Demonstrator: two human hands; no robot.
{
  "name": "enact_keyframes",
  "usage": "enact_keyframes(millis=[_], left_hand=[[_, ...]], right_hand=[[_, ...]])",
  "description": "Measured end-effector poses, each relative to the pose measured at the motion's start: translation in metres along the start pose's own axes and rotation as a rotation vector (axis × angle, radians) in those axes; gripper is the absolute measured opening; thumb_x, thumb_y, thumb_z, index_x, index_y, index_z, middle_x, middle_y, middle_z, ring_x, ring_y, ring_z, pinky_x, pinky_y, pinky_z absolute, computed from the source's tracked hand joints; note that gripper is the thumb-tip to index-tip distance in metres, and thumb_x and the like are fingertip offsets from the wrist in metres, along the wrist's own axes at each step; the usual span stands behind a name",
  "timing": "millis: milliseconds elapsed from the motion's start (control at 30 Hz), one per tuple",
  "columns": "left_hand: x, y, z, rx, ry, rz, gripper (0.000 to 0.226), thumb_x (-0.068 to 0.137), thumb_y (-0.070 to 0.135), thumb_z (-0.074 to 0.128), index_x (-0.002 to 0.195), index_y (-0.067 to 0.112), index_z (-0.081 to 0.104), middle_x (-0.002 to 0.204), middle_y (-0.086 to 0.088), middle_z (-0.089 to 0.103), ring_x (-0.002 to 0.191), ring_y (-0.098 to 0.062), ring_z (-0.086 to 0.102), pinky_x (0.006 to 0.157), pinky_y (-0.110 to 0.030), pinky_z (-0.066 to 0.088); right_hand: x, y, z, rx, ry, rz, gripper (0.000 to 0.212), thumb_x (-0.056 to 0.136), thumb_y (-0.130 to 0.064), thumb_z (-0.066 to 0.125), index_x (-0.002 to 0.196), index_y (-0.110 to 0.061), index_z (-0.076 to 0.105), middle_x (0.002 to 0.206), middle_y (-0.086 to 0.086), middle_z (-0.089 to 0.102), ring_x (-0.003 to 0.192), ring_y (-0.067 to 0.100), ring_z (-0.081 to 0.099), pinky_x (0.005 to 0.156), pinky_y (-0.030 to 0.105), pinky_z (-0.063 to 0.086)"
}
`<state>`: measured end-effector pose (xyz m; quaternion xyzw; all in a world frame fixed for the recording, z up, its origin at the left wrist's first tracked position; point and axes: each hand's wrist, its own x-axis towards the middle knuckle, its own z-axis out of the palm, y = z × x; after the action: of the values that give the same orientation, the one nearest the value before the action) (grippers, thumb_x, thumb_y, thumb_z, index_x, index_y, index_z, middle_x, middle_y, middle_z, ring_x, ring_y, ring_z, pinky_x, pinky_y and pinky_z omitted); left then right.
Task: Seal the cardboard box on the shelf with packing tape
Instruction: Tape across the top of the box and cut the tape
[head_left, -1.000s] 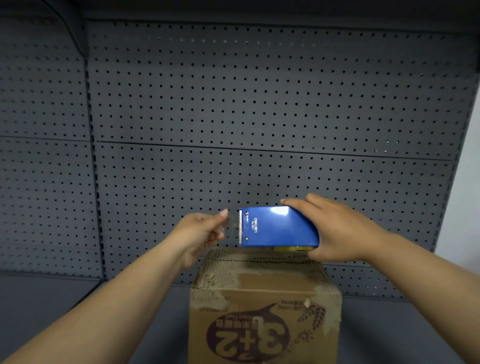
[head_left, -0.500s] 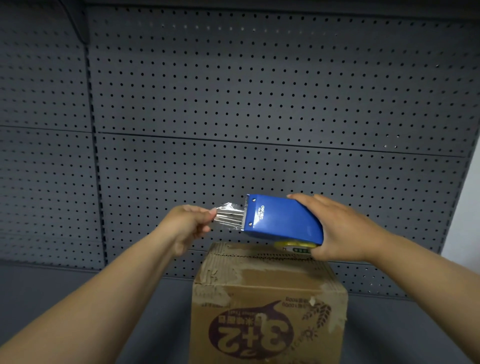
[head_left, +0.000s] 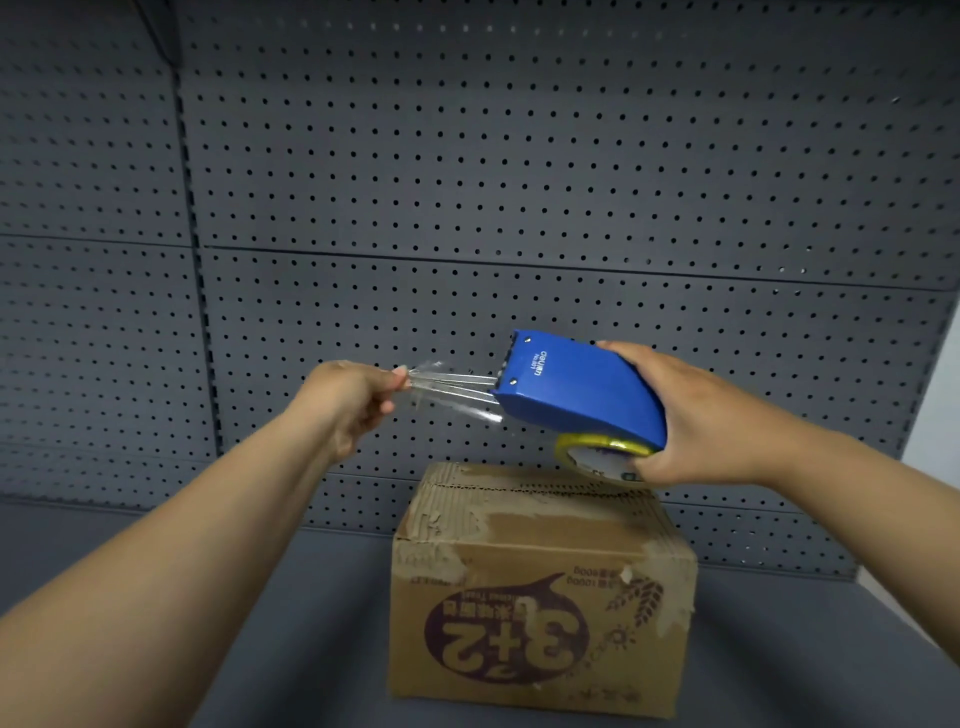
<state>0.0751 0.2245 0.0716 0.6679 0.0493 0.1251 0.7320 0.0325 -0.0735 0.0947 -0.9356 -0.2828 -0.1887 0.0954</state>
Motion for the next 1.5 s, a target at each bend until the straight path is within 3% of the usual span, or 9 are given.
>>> enact_keyframes(millis=[133,300,433,800,1067,1167,1300,1400,1500], left_hand=[[-0.003,0.000,-0.004,0.025,0.034,0.034,0.016,0.085,0.012,0.062,0.072,0.004,0.065,0.064,-0.002,0.052,0.052,-0.012,0.042,0.059,-0.020,0.040],[-0.007,-0.021,-0.007,0.071,0.005,0.024,0.015,0.085,0.013,0.064,0.072,0.006,0.066,0.058,-0.002,0.047,0.052,-0.013,0.043,0.058,-0.022,0.040],[-0.008,-0.044,-0.006,0.065,0.013,-0.023,0.014,0.086,0.014,0.063,0.076,0.005,0.066,0.055,-0.002,0.045,0.051,-0.014,0.042,0.057,-0.023,0.038],[-0.002,-0.086,-0.007,0.042,0.037,-0.314,0.010,0.085,0.011,0.062,0.077,0.005,0.065,0.057,-0.001,0.044,0.035,-0.008,0.043,0.043,-0.018,0.033],[0.004,-0.108,0.001,0.094,0.014,-0.375,0.009,0.086,0.004,0.055,0.078,0.005,0.058,0.066,-0.012,0.047,0.047,-0.019,0.038,0.046,-0.026,0.032],[0.004,-0.115,0.007,0.196,-0.014,-0.303,0.024,0.086,-0.007,0.040,0.069,0.011,0.044,0.060,-0.009,0.037,0.046,-0.017,0.029,0.041,-0.025,0.024],[-0.001,-0.114,0.008,0.304,0.012,-0.191,0.014,0.088,-0.001,0.043,0.083,0.010,0.051,0.085,-0.013,0.056,0.069,-0.022,0.050,0.058,-0.029,0.041],[0.001,-0.094,0.004,0.728,0.006,0.065,0.017,0.091,0.006,0.048,0.101,0.010,0.060,0.113,-0.012,0.062,0.089,-0.022,0.061,0.076,-0.029,0.046],[-0.009,-0.069,0.013,0.933,-0.202,0.292,0.039,0.098,0.019,0.038,0.136,0.016,0.047,0.152,0.000,0.036,0.139,-0.018,0.035,0.110,-0.028,0.028]], right_hand=[[-0.004,-0.005,-0.003,-0.073,-0.022,0.013,0.106,0.065,-0.037,0.072,0.141,-0.043,-0.002,0.138,-0.010,0.030,0.108,0.007,0.040,0.079,0.026,0.043],[-0.009,-0.006,0.004,-0.293,-0.014,0.008,0.106,0.073,-0.038,0.065,0.140,-0.043,-0.017,0.099,-0.006,0.033,0.085,0.011,0.040,0.055,0.016,0.031],[-0.008,-0.005,0.010,-0.315,-0.071,0.009,0.106,0.077,-0.040,0.061,0.137,-0.043,-0.026,0.098,-0.005,0.032,0.084,0.010,0.036,0.054,0.017,0.028],[0.023,-0.004,0.021,-0.357,-0.197,-0.058,0.099,0.074,-0.058,0.057,0.139,-0.047,-0.017,0.092,-0.011,0.030,0.084,0.009,0.042,0.060,0.024,0.038],[0.031,-0.006,0.025,-0.364,-0.227,-0.042,0.103,0.074,-0.044,0.063,0.139,-0.048,-0.016,0.094,-0.009,0.034,0.083,0.011,0.043,0.065,0.028,0.047],[0.035,-0.006,0.026,-0.351,-0.257,-0.035,0.103,0.074,-0.041,0.064,0.140,-0.046,-0.015,0.095,-0.007,0.035,0.084,0.011,0.042,0.067,0.028,0.046],[0.038,-0.009,0.026,-0.343,-0.276,-0.047,0.100,0.075,-0.040,0.062,0.141,-0.045,-0.013,0.097,-0.005,0.036,0.086,0.011,0.041,0.070,0.029,0.046],[0.040,-0.010,0.026,-0.335,-0.287,-0.057,0.097,0.077,-0.041,0.061,0.140,-0.048,-0.011,0.098,-0.005,0.036,0.088,0.012,0.041,0.069,0.029,0.045],[0.043,-0.009,0.026,-0.300,-0.304,-0.072,0.091,0.077,-0.033,0.062,0.136,-0.055,-0.003,0.100,-0.005,0.037,0.090,0.013,0.040,0.064,0.026,0.039]])
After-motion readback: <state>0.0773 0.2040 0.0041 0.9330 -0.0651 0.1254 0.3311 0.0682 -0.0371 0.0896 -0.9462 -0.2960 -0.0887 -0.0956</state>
